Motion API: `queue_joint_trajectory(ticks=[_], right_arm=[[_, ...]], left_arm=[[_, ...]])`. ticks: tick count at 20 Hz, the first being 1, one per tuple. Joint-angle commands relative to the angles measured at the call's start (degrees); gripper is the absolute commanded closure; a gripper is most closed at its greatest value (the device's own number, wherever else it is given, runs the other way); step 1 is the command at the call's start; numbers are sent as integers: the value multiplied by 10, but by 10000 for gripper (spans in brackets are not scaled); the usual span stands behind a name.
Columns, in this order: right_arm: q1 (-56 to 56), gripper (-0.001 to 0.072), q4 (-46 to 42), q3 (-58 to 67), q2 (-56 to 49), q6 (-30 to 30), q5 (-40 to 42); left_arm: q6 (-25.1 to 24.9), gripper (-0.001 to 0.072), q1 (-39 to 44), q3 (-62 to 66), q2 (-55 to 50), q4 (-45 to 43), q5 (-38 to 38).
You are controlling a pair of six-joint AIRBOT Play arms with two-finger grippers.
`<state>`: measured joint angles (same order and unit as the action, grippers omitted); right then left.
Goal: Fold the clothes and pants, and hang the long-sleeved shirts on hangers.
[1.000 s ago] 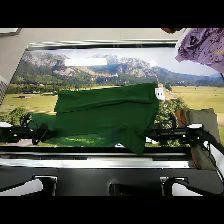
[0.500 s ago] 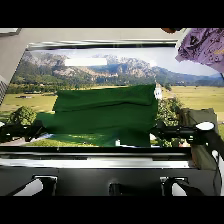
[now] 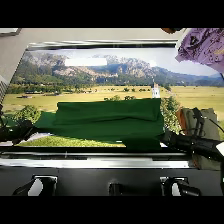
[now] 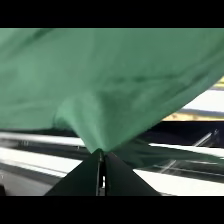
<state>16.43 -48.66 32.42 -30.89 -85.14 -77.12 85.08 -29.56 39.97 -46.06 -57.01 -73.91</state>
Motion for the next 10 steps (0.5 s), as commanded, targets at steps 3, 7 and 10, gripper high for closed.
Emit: queue_joint_trajectory(ticks=[3, 7, 10], right_arm=[[0, 681, -1, 5, -37, -20, 81], [0, 681, 42, 51, -172, 31, 151], [0, 681, 66, 119, -289, 66, 172]], left_arm=[[9, 694, 16, 1, -19, 3, 88], [5, 694, 69, 1, -88, 2, 183], [5, 694, 104, 5, -137, 3, 252]])
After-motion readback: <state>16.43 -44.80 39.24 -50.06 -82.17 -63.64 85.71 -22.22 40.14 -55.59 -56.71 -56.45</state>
